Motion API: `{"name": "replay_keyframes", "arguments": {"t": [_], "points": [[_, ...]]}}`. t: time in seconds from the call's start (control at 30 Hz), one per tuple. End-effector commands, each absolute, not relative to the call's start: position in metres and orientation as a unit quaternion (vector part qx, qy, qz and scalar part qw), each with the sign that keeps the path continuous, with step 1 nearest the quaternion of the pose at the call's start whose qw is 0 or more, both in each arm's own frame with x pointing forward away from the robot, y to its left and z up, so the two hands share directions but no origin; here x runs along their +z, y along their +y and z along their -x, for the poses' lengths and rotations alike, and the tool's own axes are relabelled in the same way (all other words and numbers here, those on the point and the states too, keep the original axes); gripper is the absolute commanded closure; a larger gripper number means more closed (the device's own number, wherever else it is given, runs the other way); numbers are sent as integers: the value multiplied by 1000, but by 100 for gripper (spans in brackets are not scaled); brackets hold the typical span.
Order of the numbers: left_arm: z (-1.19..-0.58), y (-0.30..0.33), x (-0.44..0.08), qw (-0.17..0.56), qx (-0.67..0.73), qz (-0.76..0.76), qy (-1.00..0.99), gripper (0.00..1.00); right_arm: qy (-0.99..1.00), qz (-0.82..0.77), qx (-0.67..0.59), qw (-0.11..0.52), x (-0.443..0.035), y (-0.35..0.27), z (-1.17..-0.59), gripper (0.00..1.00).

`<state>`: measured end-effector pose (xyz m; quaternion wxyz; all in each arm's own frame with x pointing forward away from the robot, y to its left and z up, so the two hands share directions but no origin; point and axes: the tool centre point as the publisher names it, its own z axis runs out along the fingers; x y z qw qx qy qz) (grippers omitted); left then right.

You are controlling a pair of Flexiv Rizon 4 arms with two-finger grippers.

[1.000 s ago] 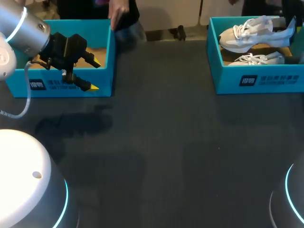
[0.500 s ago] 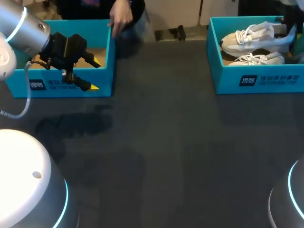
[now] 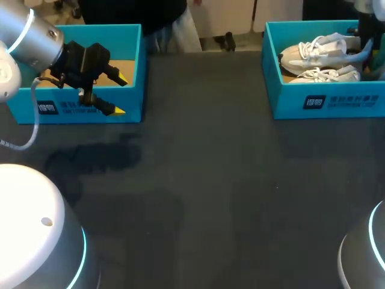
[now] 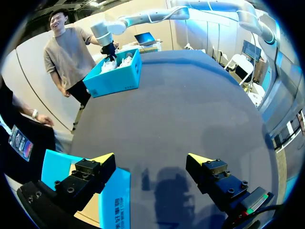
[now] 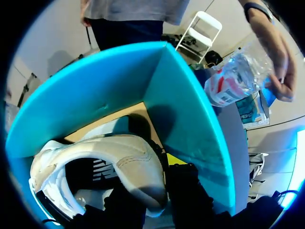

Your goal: Take the shoe out of the shoebox, open the shoe tongue, remove and reinsert the insole, then place the shoe into the shoebox

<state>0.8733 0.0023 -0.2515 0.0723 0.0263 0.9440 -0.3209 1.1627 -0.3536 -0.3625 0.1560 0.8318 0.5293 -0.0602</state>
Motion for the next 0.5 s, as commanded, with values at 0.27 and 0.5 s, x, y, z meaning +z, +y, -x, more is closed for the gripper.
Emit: {"name": "replay_keyframes", "arguments": {"t": [0.27,0.5], "points": [[-873,3,-251,72,-320,-26,944,0,530,-832,-67,146,-366,-359,-1172,76],[-873,3,-251,72,-320,-26,944,0,531,-832,-65,145,-361,-357,-1174,62]]}}
